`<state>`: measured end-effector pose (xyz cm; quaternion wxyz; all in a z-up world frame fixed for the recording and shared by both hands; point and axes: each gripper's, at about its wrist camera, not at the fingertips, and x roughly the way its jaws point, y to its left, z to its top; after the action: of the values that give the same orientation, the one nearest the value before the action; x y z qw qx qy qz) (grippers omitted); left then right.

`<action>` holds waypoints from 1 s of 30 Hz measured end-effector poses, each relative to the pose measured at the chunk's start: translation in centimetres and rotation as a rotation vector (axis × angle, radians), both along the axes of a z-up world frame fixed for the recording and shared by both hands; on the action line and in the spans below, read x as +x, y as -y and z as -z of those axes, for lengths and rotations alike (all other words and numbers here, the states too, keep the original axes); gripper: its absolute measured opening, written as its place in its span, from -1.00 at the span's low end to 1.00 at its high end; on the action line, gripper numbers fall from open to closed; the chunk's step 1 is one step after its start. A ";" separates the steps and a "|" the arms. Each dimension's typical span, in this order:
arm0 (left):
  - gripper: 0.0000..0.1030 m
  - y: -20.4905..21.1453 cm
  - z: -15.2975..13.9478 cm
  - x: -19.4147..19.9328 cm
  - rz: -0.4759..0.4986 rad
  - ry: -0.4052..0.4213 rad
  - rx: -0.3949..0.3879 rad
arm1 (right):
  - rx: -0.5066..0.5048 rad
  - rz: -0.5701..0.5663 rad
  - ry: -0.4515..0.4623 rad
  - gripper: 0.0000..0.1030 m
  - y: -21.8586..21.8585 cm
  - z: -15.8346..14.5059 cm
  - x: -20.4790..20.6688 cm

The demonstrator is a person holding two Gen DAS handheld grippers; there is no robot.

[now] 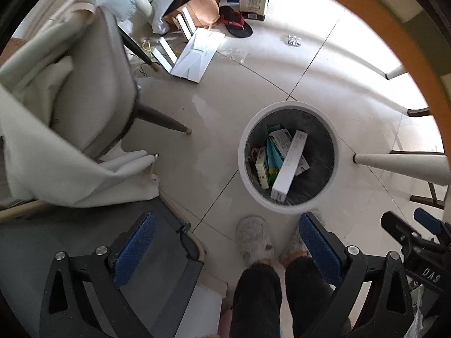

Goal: Collect trash
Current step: 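Bring both tools back over the table toward the foil pack and bag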

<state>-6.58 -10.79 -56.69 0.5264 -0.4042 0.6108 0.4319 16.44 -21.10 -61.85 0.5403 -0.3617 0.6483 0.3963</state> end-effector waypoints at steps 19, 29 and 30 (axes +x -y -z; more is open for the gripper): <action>1.00 1.0 -21.3 0.7 0.055 0.061 0.110 | 0.157 0.036 -0.065 1.00 -1.1 -25.7 -0.6; 1.00 -4.5 -30.8 14.2 0.367 0.101 0.330 | 0.254 0.223 0.024 1.00 -5.1 -37.4 11.7; 1.00 -4.5 -31.0 16.3 0.425 0.101 0.338 | 0.243 0.240 0.045 1.00 -5.0 -37.8 13.6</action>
<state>9.73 -6.27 -25.65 0.6950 -0.1942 0.5741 0.3869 30.08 -16.13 -24.07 0.6378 -0.2223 0.6219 0.3963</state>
